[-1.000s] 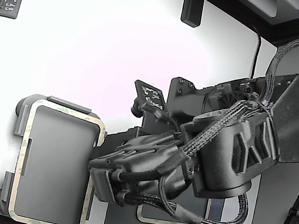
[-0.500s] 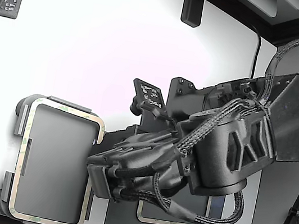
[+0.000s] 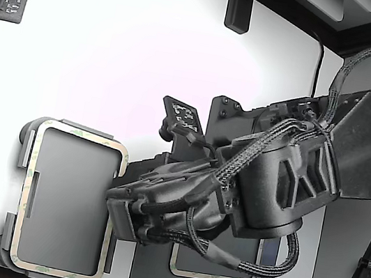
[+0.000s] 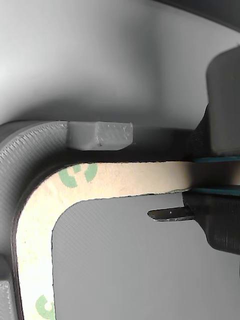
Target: Grab top frame and put it into gray box.
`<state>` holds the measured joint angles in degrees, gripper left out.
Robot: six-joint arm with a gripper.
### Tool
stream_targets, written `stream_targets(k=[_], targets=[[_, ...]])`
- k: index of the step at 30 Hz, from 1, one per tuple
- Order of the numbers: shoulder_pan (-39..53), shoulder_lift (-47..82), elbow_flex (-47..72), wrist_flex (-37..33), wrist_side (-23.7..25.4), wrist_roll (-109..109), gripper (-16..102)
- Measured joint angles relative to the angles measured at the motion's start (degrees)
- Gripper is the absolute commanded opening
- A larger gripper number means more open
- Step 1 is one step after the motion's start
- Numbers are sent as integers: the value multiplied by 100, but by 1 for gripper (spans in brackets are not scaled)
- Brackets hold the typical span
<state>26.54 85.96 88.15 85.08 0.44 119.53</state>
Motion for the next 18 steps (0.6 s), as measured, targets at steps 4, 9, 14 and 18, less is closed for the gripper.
stream_targets(k=[4,9,14,18], targets=[[0,18,53,-9,0,-9,-13],[0,62,141,-79,0,-9,-13],[0,62,167,-123,-9,-9,-13],[0,62,185,-149,-9,0,-13]])
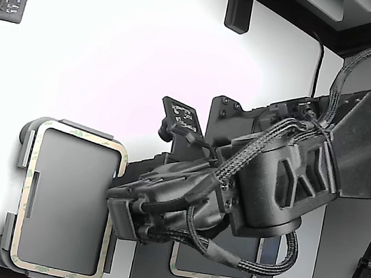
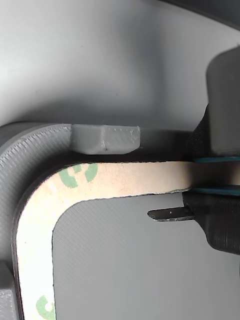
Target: Grab top frame and put it into gray box.
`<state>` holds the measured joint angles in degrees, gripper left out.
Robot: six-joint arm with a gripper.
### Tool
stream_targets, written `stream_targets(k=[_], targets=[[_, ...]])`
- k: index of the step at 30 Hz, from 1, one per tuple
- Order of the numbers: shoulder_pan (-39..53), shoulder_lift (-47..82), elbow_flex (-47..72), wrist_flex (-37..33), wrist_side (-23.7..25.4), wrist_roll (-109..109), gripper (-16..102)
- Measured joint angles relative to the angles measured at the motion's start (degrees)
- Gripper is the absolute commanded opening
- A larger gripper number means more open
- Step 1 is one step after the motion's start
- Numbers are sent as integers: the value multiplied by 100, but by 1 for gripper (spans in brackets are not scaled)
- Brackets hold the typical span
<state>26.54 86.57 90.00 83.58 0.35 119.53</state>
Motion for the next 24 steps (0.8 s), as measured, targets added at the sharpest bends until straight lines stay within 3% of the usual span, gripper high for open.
stream_targets(k=[24], targets=[[0,-35,44,-35,-9,-9,-13]])
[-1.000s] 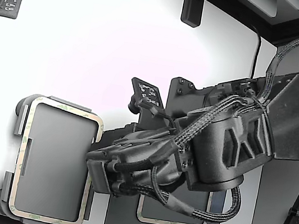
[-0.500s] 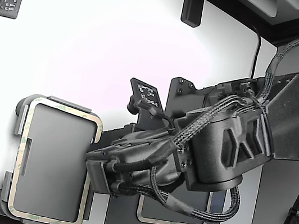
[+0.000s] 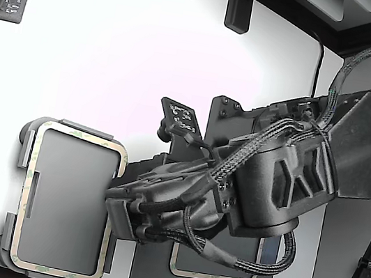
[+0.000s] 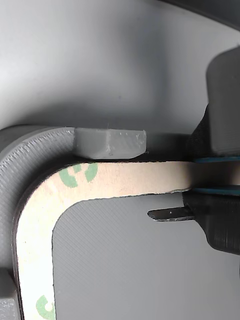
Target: Grab top frame and put it into gray box.
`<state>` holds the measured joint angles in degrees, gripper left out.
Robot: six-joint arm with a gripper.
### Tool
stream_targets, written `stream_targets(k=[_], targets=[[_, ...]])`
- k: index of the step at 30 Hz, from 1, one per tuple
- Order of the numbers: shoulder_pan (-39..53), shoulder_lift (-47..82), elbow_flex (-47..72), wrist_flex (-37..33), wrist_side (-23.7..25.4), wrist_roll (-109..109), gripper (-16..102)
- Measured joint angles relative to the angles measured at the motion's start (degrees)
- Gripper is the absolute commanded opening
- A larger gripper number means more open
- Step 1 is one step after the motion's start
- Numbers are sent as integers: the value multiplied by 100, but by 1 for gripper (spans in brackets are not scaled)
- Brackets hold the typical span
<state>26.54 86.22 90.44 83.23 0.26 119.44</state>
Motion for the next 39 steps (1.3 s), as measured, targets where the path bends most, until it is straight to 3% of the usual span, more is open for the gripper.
stream_targets(k=[8,10,11,12,13,14,21,28,35,39], targets=[[0,0,88,-97,0,-9,-12],[0,0,88,-114,0,-9,-6],[0,0,88,-132,0,-18,38],[0,0,97,-141,18,-26,91],[0,0,97,-149,18,-26,84],[0,0,97,-158,26,-26,100],[0,141,-105,-220,475,-88,100],[-9,896,325,-1327,1257,-782,100],[-229,2259,1503,-2391,2320,-3234,100],[-703,3322,2426,-3023,2171,-5054,100]])
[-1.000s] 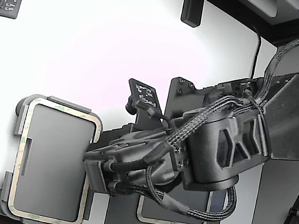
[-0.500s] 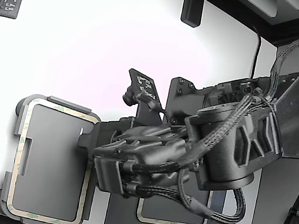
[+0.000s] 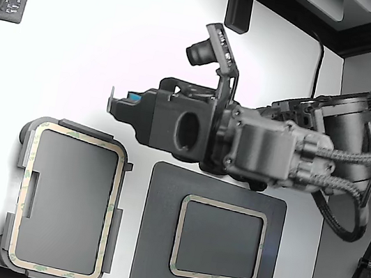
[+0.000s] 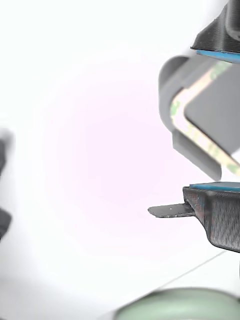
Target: Grab top frame and put it into gray box.
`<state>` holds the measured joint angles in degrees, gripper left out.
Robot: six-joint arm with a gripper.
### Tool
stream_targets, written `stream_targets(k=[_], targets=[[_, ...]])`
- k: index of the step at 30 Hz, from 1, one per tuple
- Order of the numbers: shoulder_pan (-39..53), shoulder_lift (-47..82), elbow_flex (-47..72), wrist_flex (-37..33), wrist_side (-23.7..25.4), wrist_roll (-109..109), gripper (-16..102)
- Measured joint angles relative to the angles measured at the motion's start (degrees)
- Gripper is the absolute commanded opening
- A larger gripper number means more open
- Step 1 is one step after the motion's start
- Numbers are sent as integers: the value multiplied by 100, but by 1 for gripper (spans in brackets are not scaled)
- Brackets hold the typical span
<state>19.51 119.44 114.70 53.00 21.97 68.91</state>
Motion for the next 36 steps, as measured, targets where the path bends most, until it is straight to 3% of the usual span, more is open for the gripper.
stream_targets(k=[4,7,12,15,23,27,36], targets=[[-668,1169,1037,-677,-633,-1995,100],[-1266,1907,1591,-817,-1292,-3393,100],[-2303,2892,2127,-176,-2470,-5317,100],[-2716,3437,2514,114,-2848,-6091,100],[-2751,4834,3691,387,-2602,-6495,100],[-2514,4860,3762,281,-2268,-6434,100],[-2505,4860,3771,272,-2206,-6407,100]])
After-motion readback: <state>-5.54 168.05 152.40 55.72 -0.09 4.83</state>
